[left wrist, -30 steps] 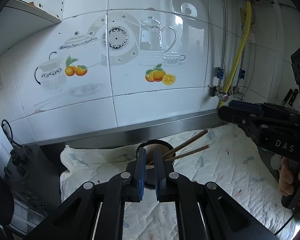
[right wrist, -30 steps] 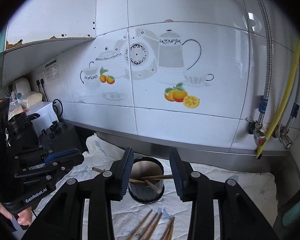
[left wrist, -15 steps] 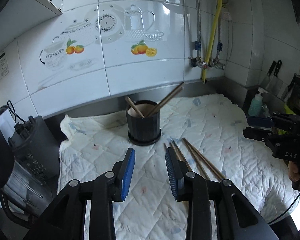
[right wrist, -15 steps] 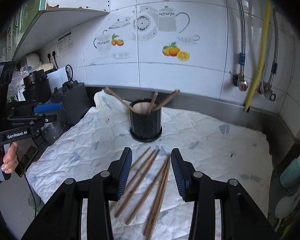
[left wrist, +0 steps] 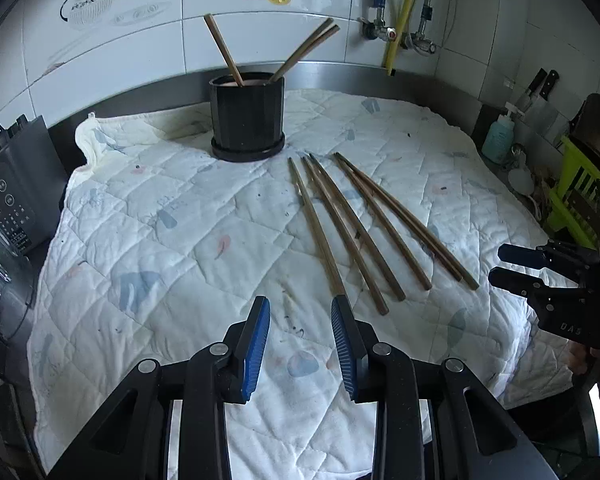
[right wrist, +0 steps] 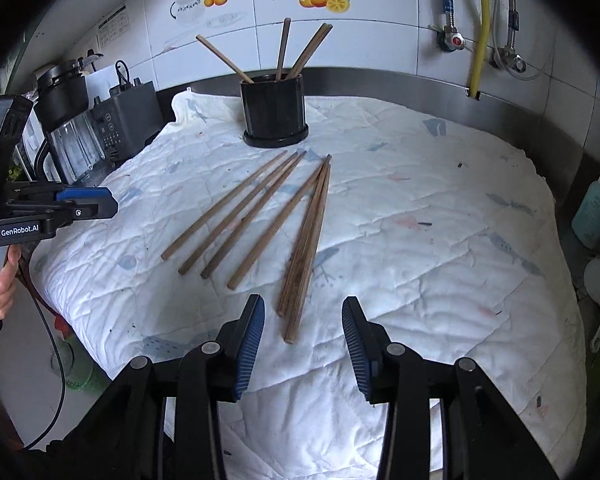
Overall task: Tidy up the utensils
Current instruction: 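Move both open tools back toward the remaining chopsticks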
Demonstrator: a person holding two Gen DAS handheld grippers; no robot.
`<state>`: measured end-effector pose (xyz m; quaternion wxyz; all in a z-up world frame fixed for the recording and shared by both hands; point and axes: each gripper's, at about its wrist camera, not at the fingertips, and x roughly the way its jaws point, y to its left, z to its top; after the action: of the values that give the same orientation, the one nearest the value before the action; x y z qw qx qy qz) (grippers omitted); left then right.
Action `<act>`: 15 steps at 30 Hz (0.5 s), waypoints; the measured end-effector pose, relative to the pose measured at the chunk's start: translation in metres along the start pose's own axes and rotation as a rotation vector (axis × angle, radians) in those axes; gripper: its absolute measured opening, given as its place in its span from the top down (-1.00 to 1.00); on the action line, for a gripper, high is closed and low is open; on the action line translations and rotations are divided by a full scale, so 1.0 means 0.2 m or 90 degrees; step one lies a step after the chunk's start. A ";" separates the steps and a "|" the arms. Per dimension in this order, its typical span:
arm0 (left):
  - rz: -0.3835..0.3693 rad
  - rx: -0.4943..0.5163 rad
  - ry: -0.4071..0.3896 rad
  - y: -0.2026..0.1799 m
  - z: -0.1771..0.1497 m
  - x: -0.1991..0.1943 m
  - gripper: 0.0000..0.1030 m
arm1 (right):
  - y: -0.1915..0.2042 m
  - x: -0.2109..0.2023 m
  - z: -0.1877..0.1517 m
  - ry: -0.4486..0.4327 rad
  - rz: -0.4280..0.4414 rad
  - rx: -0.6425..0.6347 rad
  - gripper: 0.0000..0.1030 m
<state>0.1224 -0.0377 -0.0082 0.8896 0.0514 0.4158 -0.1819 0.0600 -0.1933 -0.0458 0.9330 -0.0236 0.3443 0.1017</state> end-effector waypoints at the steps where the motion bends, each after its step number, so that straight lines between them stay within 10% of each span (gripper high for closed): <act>1: -0.003 0.001 0.005 -0.02 -0.03 0.03 0.32 | 0.01 0.01 -0.01 0.002 -0.002 -0.003 0.15; 15: -0.028 -0.018 0.021 -0.09 -0.10 0.28 0.32 | 0.03 0.10 -0.11 0.007 -0.032 -0.019 0.67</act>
<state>0.1343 -0.0653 -0.0625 0.8791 0.0325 0.4340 -0.1943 0.0603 -0.1859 -0.0752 0.9331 -0.0465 0.3468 0.0834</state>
